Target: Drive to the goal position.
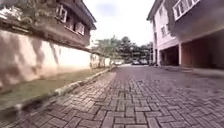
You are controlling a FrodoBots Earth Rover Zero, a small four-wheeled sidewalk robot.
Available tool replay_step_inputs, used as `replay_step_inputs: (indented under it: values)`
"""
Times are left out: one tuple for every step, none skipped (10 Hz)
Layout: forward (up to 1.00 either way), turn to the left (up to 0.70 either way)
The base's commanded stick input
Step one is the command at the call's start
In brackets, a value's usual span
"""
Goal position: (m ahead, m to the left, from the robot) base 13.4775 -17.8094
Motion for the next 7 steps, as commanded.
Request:
replay_step_inputs:
  values:
    - [0.70,-0.17]
    - [0.70,-0.29]
    - [0.70,-0.15]
    - [0.70,0.01]
    - [0.70,0.03]
    - [0.70,0.03]
    - [0.70,0.03]
